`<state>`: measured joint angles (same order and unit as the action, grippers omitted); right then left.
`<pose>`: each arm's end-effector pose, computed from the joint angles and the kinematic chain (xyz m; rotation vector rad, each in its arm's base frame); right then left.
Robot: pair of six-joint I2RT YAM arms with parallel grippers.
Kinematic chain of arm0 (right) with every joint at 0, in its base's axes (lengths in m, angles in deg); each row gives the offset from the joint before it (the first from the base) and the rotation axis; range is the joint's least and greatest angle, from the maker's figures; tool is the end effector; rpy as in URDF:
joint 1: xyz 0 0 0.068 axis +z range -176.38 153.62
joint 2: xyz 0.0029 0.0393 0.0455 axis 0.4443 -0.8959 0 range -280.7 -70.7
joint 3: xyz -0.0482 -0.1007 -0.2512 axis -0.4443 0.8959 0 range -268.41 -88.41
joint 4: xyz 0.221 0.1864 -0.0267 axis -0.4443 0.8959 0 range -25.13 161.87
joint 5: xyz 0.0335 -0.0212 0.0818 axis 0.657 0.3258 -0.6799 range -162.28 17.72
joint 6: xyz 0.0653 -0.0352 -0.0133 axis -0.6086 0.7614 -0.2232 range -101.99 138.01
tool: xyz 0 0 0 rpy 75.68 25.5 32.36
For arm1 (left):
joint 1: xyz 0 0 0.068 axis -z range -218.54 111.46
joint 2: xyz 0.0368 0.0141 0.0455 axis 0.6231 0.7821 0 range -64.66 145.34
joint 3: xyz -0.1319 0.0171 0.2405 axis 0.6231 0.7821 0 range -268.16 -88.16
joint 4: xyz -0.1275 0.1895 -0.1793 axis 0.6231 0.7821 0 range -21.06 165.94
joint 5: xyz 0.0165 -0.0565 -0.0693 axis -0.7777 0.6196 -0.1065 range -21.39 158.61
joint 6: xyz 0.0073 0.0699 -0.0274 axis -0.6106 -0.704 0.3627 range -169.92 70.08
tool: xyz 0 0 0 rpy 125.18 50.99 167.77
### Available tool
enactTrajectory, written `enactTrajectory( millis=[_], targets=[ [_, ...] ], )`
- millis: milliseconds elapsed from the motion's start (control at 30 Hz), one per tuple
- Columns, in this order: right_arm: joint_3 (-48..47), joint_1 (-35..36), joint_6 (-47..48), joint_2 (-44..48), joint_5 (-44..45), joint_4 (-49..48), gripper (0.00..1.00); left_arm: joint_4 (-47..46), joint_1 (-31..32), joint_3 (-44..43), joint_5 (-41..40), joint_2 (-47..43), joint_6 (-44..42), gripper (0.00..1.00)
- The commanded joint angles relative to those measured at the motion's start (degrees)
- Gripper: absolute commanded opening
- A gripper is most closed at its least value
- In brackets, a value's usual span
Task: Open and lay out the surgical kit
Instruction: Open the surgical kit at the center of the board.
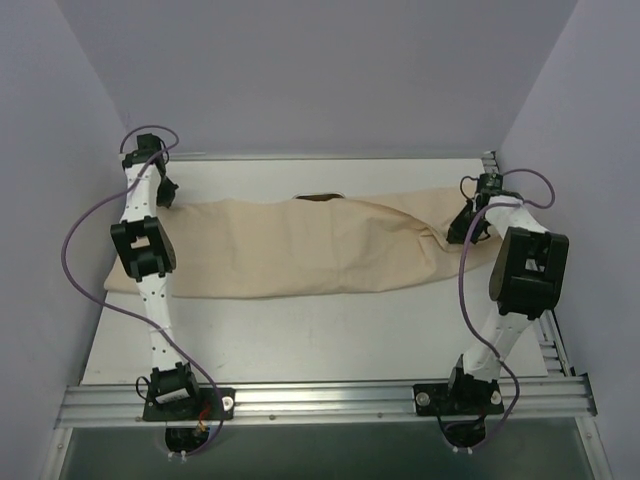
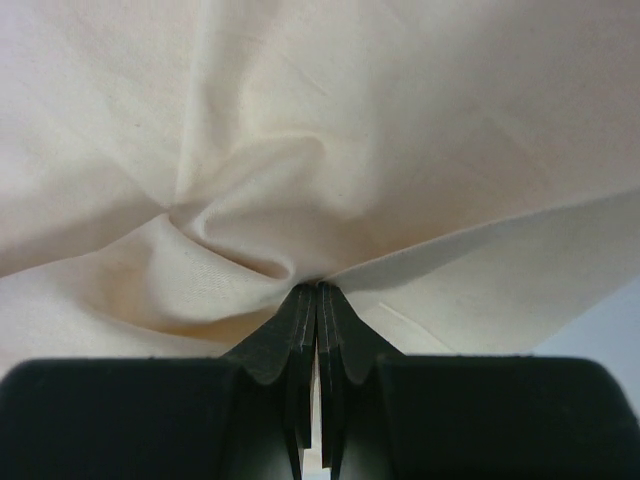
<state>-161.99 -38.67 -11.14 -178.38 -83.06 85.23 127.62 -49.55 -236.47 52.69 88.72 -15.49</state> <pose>0.4345 -0.0824 0.1512 0.8245 2.3956 0.3554 0.5832 0.1312 0.1468 -1.0946 2.3922 0.2354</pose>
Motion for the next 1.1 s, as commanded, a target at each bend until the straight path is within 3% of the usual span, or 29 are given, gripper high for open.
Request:
enactTrajectory(
  millis=[0, 167, 333, 467, 600, 833, 1067],
  targets=[
    [-6.2, 2.5, 1.4, -1.7, 1.8, 4.2, 0.00, 3.5, -0.6, -0.4, 0.9, -6.2, 2.3, 0.02],
    [-14.4, 3.4, 1.7, -3.1, 3.0, 7.5, 0.00, 4.7, -0.7, 0.1, 3.3, -9.3, 3.0, 0.02],
    [-18.4, 3.5, 1.4, -3.3, 3.8, 11.6, 0.00, 8.2, 0.6, -3.9, 2.8, -12.5, -4.3, 0.02],
    [-13.7, 2.5, -1.4, 2.6, 2.0, 12.4, 0.00, 9.3, 2.8, 6.5, 3.6, -21.3, -3.5, 0.02],
    [-6.8, 2.3, -2.1, 9.0, 3.1, 13.3, 0.00, 7.6, 4.5, 26.7, 6.4, -32.8, -1.2, 0.02],
    [1.8, 1.7, -1.2, 19.2, 3.8, 16.4, 0.00, 3.3, 2.9, 52.5, 11.7, -55.8, 1.1, 0.02],
    [5.5, 1.4, 2.0, 27.0, 5.3, 21.3, 0.00, 4.5, -2.1, 65.2, 15.9, -65.9, -0.7, 0.02]
  ],
)
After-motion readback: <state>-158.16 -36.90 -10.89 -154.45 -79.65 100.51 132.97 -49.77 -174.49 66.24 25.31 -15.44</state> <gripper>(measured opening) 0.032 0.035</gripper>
